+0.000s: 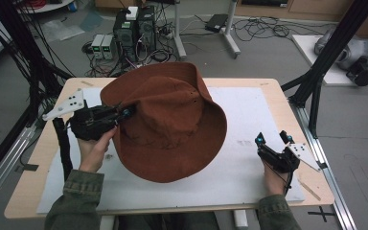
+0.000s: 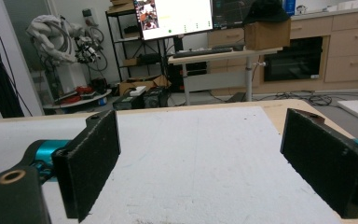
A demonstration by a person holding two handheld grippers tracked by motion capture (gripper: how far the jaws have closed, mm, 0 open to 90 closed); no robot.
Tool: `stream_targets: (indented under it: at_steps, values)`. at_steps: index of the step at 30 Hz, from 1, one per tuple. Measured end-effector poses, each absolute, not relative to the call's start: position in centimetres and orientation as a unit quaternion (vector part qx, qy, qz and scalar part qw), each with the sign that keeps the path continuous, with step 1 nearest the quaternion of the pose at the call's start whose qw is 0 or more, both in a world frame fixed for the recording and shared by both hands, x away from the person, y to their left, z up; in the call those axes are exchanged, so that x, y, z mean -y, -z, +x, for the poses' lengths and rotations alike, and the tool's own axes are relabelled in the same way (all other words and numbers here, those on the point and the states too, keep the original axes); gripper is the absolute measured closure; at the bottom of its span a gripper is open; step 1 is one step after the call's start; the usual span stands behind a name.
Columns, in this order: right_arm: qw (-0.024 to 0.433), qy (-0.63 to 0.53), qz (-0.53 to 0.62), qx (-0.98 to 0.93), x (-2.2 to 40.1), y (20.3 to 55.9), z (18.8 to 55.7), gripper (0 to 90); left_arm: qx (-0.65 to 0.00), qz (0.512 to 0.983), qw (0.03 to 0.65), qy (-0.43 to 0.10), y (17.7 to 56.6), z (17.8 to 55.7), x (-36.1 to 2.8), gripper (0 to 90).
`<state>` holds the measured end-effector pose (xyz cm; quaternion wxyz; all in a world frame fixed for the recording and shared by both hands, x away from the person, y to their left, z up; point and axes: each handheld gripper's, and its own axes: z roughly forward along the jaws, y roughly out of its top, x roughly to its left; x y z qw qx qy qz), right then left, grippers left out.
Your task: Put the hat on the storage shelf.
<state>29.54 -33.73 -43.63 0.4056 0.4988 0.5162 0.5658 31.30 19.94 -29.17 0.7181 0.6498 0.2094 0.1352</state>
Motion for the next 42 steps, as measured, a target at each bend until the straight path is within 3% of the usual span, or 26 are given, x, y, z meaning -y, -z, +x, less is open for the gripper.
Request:
stream_targets:
  at_steps: [2,7,10,13,15,21,28,37,42]
  values:
    - [0.406,-0.566,0.498,-0.516,33.7,43.6,29.5,11.1,-0.215,0.638,0.728,-0.133,29.2,31.3,-20.2,71.2]
    - [0.406,-0.565,0.498,-0.518,33.7,43.6,29.5,11.1,-0.211,0.635,0.730,-0.138,29.1,31.3,-20.4,64.8]
    - [0.404,-0.566,0.499,-0.518,33.7,43.6,29.5,11.1,-0.213,0.635,0.727,-0.151,29.0,31.0,-20.3,49.6]
    - [0.405,-0.566,0.497,-0.518,33.7,43.6,29.5,11.1,-0.222,0.627,0.728,-0.163,29.1,30.9,-20.4,44.4]
    - [0.403,-0.570,0.495,-0.517,33.7,43.6,29.5,11.1,-0.228,0.629,0.724,-0.169,29.2,30.9,-20.6,33.3]
    - [0.401,-0.569,0.495,-0.521,33.4,43.6,29.5,11.1,-0.250,0.625,0.714,-0.193,29.3,30.6,-21.1,21.2]
    - [0.402,-0.569,0.490,-0.524,33.3,43.6,29.6,11.1,-0.261,0.615,0.713,-0.212,29.2,30.1,-22.1,16.5]
    - [0.402,-0.570,0.493,-0.521,33.3,43.6,29.6,11.1,-0.319,0.563,0.696,-0.312,30.1,27.7,-24.0,13.1]
    - [0.400,-0.571,0.492,-0.522,33.2,43.6,29.6,11.1,-0.339,0.535,0.698,-0.335,31.3,26.7,-25.1,13.1]
